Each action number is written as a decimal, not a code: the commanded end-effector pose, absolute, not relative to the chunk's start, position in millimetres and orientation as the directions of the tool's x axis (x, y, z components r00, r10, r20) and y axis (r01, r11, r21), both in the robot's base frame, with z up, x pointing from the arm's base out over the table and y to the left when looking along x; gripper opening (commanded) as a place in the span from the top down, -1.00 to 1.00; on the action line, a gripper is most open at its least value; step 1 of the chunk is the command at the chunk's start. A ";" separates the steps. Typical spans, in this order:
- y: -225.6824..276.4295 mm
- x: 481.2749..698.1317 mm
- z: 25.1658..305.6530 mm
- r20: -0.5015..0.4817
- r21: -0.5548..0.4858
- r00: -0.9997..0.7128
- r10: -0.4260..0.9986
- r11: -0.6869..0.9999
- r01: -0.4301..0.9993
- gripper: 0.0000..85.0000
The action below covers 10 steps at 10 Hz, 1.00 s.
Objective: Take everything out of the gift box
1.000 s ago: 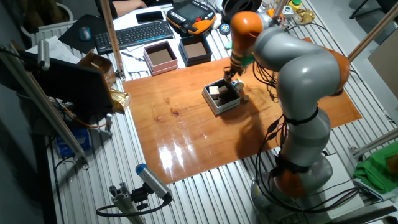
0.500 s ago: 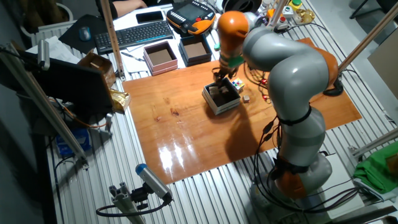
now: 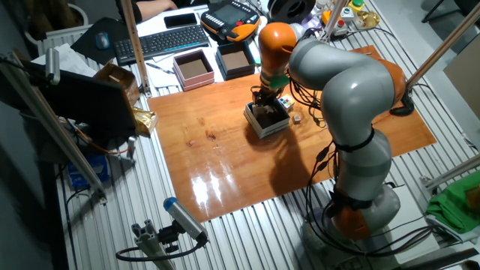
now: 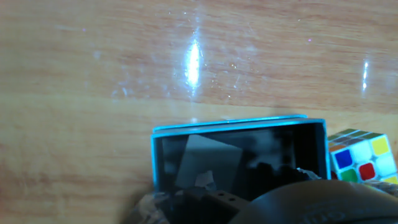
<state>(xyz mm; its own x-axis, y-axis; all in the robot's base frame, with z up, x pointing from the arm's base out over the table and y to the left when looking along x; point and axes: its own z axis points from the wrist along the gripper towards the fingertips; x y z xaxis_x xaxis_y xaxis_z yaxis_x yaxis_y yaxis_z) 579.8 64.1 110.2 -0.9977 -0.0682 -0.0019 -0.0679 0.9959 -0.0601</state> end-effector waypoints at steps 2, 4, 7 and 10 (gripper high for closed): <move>73.0 576.3 102.3 -0.036 -0.071 -0.999 -0.028 0.997 -0.025 -0.53; 75.9 574.7 97.3 -0.037 -0.072 -0.999 -0.011 0.997 -0.008 -0.60; 79.2 577.7 89.6 -0.046 -0.068 -0.999 0.016 0.997 0.019 -0.65; 81.4 580.3 78.6 -0.069 -0.065 -0.997 0.029 0.997 0.033 -0.68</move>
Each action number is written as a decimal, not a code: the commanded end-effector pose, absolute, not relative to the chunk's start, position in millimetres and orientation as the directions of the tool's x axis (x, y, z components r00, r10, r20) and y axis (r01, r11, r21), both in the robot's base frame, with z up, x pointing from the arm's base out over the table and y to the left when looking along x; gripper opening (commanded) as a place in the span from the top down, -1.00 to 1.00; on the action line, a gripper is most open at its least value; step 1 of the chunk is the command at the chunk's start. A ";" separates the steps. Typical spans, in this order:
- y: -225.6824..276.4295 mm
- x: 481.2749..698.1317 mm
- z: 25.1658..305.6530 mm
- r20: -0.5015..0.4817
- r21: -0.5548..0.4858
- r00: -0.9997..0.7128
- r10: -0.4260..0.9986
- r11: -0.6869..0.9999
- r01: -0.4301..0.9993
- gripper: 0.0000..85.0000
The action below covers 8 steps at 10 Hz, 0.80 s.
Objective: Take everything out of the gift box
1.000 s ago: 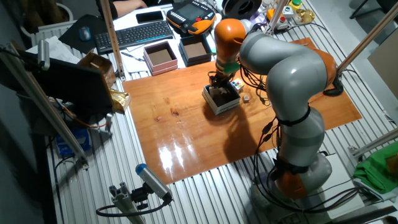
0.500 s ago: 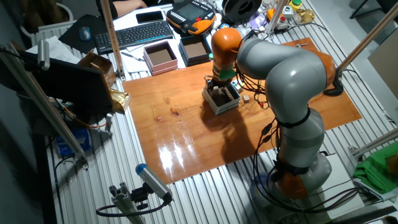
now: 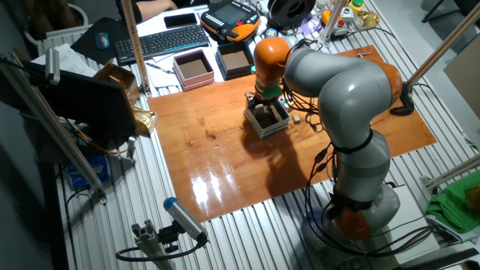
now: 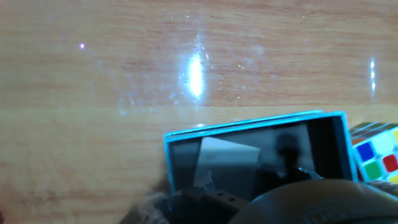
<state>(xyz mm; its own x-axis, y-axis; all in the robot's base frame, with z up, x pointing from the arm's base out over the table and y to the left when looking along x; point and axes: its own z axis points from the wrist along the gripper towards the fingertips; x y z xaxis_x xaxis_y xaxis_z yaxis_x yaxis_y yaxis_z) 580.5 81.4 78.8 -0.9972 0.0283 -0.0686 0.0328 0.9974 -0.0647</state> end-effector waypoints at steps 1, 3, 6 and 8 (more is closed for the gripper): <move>82.4 581.2 75.5 -0.070 -0.062 -0.997 0.029 0.998 0.033 -0.69; 83.5 582.0 72.6 -0.069 -0.063 -0.997 0.035 0.997 0.039 -0.70; 82.9 582.0 68.6 -0.076 -0.069 -0.997 0.028 0.997 0.033 -0.71; 78.6 581.1 62.6 -0.085 -0.069 -0.996 0.015 0.997 0.021 -0.71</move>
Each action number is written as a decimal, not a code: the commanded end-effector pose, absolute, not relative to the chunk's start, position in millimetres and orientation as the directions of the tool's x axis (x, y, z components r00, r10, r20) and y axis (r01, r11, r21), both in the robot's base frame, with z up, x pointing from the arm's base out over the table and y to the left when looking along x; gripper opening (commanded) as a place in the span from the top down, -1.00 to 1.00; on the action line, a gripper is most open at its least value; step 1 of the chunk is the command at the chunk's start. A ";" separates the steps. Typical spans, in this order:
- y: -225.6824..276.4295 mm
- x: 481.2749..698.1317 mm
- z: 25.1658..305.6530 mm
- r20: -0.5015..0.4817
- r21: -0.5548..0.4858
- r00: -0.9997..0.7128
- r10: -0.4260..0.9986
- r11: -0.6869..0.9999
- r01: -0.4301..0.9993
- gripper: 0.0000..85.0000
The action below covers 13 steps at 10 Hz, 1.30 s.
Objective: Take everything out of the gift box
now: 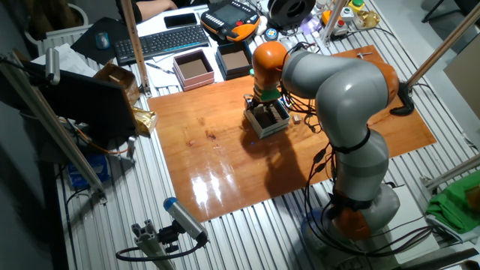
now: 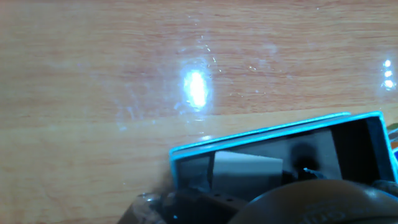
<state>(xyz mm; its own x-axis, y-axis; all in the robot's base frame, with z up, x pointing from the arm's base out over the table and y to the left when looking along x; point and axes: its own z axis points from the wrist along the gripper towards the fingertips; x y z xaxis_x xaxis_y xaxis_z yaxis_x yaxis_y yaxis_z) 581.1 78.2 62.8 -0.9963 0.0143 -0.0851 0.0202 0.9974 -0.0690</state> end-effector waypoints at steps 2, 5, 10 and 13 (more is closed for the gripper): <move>70.1 581.4 64.8 -0.080 -0.070 -0.997 -0.006 0.998 0.000 -0.72; 63.8 580.9 64.4 -0.078 -0.061 -0.997 -0.022 0.998 -0.017 -0.69; 68.1 579.8 62.6 -0.085 -0.051 -0.996 -0.035 0.998 -0.031 -0.31; 67.0 580.3 67.7 -0.081 -0.059 -0.994 -0.069 0.996 -0.065 -0.13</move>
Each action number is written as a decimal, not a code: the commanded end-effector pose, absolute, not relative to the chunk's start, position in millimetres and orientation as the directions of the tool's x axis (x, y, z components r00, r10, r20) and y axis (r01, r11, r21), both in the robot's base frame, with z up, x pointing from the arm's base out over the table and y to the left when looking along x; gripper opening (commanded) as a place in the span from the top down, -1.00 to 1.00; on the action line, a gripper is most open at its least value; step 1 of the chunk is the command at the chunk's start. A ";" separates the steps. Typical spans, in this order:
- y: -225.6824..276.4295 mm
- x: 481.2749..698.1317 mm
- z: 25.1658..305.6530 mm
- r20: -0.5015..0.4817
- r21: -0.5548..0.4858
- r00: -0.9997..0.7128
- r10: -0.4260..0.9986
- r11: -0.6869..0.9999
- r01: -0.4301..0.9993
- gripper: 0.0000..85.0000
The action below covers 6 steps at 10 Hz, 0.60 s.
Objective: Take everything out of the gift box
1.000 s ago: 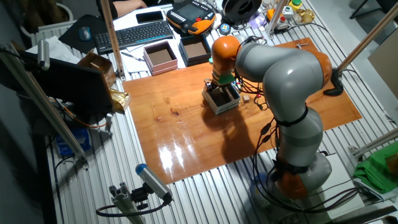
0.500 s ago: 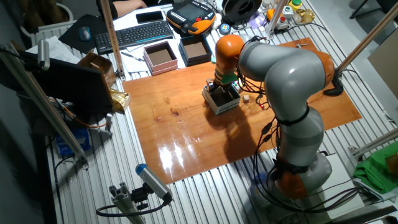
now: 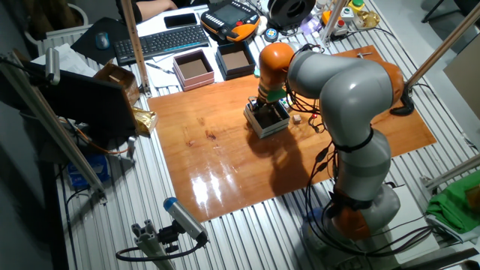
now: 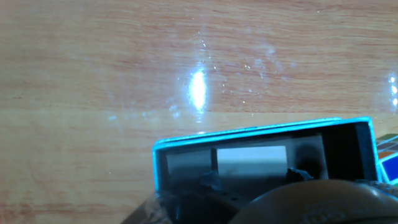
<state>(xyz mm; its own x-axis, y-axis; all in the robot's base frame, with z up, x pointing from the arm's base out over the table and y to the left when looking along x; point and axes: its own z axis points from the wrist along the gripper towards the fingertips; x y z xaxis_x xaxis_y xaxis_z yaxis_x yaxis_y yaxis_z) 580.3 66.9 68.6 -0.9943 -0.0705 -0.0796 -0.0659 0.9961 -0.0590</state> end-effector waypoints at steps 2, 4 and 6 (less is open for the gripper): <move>65.5 580.1 82.2 -0.056 -0.057 -0.995 -0.082 0.995 -0.078 -0.07; 60.6 578.2 109.4 -0.014 -0.049 -0.995 -0.099 0.994 -0.098 -0.06; 52.5 576.5 136.8 0.009 -0.061 -0.994 -0.109 0.992 -0.109 -0.05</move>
<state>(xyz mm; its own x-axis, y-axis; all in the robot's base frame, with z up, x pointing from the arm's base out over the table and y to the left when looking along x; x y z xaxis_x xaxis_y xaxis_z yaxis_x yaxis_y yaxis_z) 576.4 51.0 123.2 -0.9938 -0.1112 0.0095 -0.1115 0.9917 -0.0645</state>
